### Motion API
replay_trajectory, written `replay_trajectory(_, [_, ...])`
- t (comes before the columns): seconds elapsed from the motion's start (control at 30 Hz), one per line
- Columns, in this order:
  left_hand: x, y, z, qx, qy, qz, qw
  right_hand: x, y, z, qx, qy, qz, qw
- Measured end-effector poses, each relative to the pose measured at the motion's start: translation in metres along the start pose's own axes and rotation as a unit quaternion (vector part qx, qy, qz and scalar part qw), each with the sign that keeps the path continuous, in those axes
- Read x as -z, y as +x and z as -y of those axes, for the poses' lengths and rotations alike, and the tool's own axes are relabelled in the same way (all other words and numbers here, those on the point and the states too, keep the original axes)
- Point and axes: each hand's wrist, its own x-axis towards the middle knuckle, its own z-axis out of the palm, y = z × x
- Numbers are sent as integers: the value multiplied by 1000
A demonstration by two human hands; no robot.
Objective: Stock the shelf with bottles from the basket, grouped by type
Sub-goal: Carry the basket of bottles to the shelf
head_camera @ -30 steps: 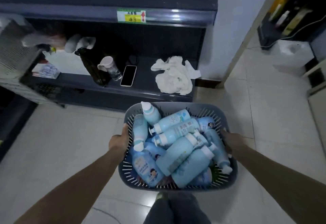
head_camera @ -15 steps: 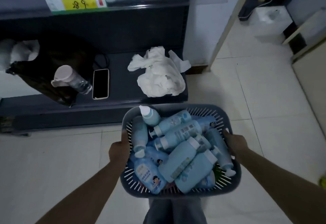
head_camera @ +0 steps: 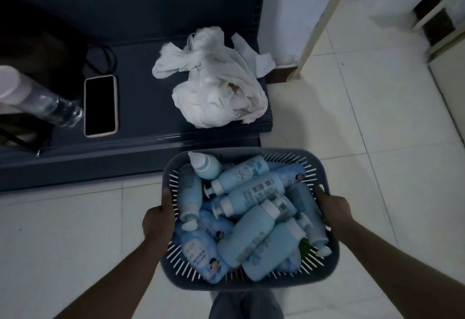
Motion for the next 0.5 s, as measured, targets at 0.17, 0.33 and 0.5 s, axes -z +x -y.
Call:
replay_trajectory(0.17, [-8,2,-1,21,-3,0,1000,-2,8,-1,8,13,-14,1000])
replay_trajectory(0.33, [-7,-2,-4,20,-14,7,1000,-1,8,-1,10,11,-20,1000])
replay_trajectory(0.5, [-7,-9,4,36,-15,-1,999,-2,10,2,20,-10,-14,1000])
